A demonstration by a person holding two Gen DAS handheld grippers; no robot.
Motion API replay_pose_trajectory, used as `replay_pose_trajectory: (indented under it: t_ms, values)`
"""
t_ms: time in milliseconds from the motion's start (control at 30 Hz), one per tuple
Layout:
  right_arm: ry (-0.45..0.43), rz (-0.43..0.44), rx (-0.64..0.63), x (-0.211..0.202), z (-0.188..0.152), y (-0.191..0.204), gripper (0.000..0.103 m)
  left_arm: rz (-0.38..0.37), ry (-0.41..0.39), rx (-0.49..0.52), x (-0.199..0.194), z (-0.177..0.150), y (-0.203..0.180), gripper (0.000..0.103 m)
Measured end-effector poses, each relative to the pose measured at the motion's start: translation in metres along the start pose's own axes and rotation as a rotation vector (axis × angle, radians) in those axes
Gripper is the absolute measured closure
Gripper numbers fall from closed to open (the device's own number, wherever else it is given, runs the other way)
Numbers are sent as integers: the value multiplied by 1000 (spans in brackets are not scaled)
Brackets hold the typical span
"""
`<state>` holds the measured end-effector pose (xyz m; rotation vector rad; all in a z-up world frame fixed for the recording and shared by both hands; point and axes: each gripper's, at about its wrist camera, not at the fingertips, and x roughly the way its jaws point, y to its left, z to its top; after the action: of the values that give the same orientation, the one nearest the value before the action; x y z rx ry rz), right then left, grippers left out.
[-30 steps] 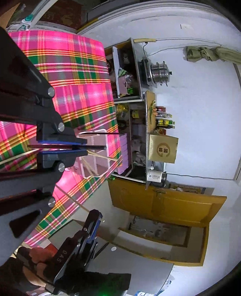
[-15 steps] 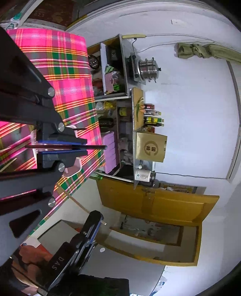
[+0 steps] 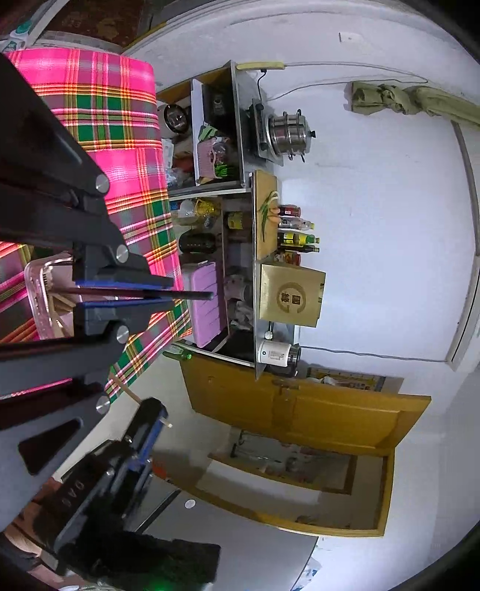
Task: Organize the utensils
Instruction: 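Insert the dark chopstick with the left tool while the right tool inserts the light one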
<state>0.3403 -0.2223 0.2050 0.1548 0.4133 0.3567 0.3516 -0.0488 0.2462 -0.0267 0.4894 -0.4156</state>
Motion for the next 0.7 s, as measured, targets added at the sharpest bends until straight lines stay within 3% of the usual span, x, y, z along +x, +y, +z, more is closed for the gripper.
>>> replay_pose_trajectory:
  t_ms: [700]
  values:
    - [142, -14, 28, 63, -44, -22, 98, 34, 175, 2, 78, -54, 10, 98]
